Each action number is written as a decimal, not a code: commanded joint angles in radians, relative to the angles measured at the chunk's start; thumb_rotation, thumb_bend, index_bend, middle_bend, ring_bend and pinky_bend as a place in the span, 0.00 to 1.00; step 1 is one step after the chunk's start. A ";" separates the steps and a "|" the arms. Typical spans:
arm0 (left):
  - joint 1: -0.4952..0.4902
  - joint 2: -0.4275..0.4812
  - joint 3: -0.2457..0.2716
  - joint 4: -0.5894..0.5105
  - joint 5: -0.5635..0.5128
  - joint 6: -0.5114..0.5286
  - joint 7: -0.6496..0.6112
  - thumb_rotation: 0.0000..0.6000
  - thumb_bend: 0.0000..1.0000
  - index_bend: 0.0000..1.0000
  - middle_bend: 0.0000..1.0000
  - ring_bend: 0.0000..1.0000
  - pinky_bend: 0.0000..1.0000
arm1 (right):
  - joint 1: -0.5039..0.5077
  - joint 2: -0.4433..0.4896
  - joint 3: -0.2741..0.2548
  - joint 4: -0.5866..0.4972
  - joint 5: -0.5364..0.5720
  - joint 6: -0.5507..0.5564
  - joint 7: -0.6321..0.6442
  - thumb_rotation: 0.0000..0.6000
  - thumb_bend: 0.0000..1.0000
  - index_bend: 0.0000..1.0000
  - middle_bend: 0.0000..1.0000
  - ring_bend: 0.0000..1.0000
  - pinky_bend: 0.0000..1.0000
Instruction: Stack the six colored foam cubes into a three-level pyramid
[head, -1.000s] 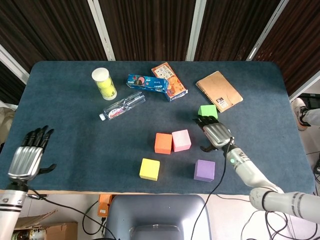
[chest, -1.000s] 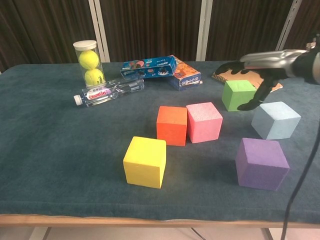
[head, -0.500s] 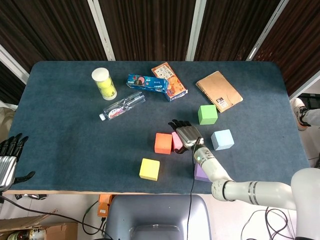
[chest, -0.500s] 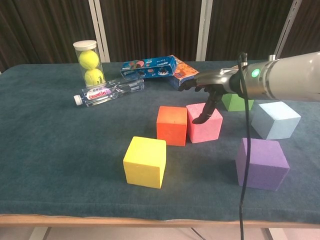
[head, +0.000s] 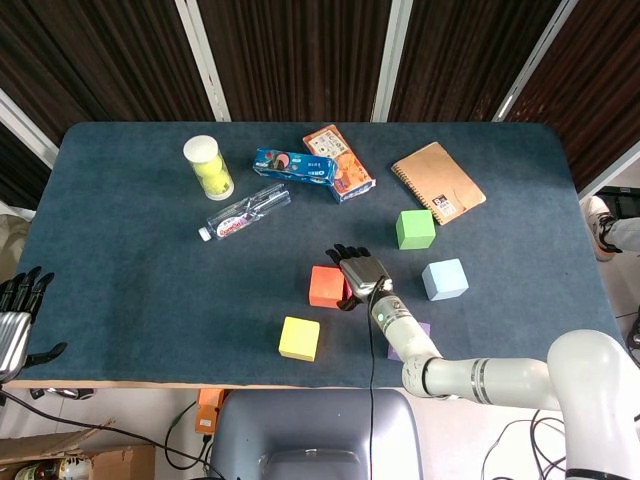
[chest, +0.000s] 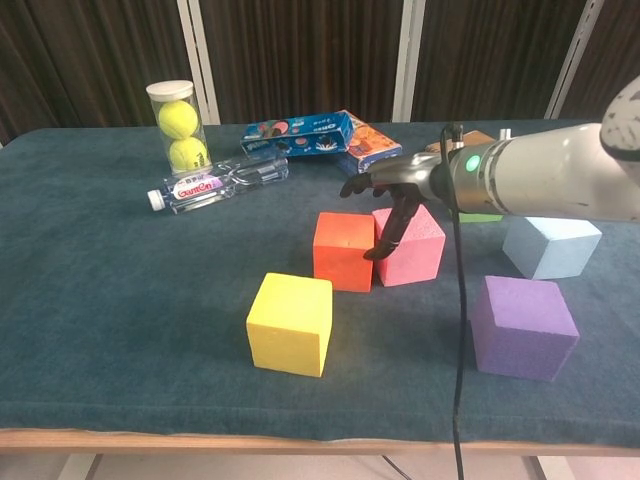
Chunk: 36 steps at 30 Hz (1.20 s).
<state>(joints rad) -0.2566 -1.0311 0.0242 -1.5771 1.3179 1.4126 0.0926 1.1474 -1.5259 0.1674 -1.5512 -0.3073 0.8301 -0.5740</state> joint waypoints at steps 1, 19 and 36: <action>0.005 -0.001 -0.004 0.002 0.003 -0.005 0.003 0.97 0.09 0.08 0.00 0.00 0.11 | 0.004 -0.019 -0.007 0.023 -0.003 0.006 0.001 1.00 0.19 0.23 0.00 0.00 0.00; 0.031 0.005 -0.038 0.007 0.014 -0.039 -0.023 0.97 0.09 0.08 0.00 0.00 0.11 | -0.017 -0.075 0.016 0.086 -0.153 0.011 0.075 1.00 0.19 0.39 0.00 0.00 0.00; 0.044 0.012 -0.062 0.019 0.008 -0.073 -0.042 0.96 0.09 0.08 0.00 0.00 0.11 | 0.044 -0.142 0.029 0.195 -0.086 -0.046 0.028 1.00 0.19 0.32 0.00 0.00 0.00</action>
<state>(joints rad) -0.2133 -1.0191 -0.0370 -1.5592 1.3263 1.3403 0.0508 1.1896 -1.6690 0.1967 -1.3548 -0.3974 0.7871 -0.5437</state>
